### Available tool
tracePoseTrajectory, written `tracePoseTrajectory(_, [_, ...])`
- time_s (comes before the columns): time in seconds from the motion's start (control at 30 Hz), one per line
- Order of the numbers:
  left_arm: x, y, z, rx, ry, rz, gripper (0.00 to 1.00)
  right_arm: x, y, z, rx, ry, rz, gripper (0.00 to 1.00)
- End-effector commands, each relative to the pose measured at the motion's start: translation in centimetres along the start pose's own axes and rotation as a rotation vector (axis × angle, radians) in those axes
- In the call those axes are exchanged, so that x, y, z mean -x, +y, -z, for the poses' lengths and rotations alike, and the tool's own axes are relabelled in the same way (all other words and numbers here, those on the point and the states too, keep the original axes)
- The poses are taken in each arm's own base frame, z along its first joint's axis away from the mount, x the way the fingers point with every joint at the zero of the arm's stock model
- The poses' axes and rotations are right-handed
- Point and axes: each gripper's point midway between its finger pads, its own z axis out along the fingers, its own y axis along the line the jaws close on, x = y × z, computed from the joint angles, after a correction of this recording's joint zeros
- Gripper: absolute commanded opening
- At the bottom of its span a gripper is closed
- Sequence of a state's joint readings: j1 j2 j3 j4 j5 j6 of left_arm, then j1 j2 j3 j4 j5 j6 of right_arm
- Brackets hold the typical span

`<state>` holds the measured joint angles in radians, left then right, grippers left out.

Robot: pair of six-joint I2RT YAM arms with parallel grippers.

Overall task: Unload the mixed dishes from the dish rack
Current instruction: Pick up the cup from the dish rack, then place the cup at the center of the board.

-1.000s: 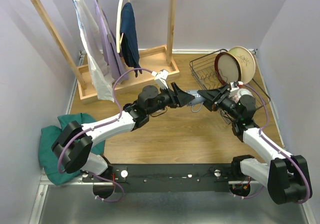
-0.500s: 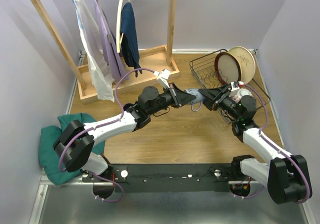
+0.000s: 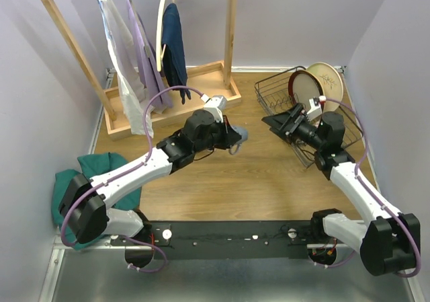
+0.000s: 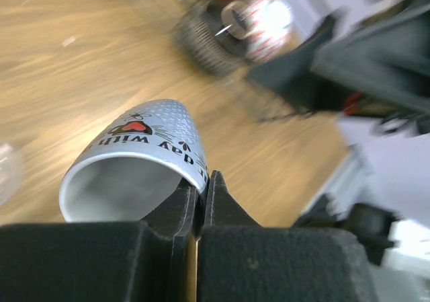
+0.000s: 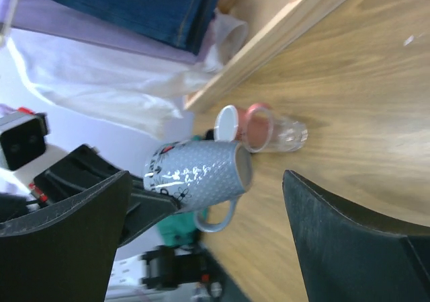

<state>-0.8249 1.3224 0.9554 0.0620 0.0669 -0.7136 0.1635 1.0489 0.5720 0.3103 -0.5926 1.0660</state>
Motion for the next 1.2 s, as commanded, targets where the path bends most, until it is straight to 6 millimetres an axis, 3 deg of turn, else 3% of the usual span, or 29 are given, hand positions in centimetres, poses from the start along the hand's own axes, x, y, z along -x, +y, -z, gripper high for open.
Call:
tracePoseTrajectory(0.0, [-0.4,3.7,3.2,0.245,0.114,-0.129,0.0,1.6,-2.5,1.0,-0.217,-0.011,0.24,1.0])
tracePoseTrajectory(0.03, [-2.0,5.1,4.4,0.316,0.201,-0.145,0.0,1.6,-2.7,1.4,-0.25,-0.004,0.256,1.0])
tracePoseTrajectory(0.07, [-1.7,5.6,5.0,0.358,0.211,-0.154,0.0,1.9,-3.0,1.6,-0.273,-0.01,0.276,1.0])
tracePoseTrajectory(0.23, [-4.6,10.2,9.4,0.609,0.394,-0.204,0.0,2.6,-4.7,2.5,-0.377,-0.023,0.356,1.0])
tracePoseTrajectory(0.37, [-6.2,13.0,11.5,0.735,0.471,-0.239,0.0,2.7,-5.2,2.5,-0.394,-0.027,0.359,1.0])
tracePoseTrajectory(0.5, [-7.3,15.4,12.6,0.79,0.509,-0.198,0.0,2.7,-5.3,2.4,-0.393,-0.021,0.363,1.0])
tracePoseTrajectory(0.73, [-9.5,18.4,12.9,0.791,0.534,-0.102,0.0,2.8,-5.9,2.5,-0.425,-0.023,0.373,1.0])
tracePoseTrajectory(0.93, [-10.8,19.5,12.6,0.795,0.56,-0.065,0.0,2.9,-6.4,2.8,-0.447,-0.023,0.383,1.0])
tracePoseTrajectory(1.03, [-11.1,19.5,12.6,0.794,0.566,-0.055,0.09,3.1,-6.5,2.8,-0.456,-0.026,0.394,1.0])
tracePoseTrajectory(1.13, [-11.3,19.5,12.8,0.797,0.563,-0.043,0.25,3.3,-6.7,3.0,-0.472,-0.028,0.405,1.0])
tracePoseTrajectory(1.17, [-11.1,19.4,12.7,0.794,0.557,-0.041,0.36,3.3,-6.7,3.0,-0.475,-0.029,0.409,1.0])
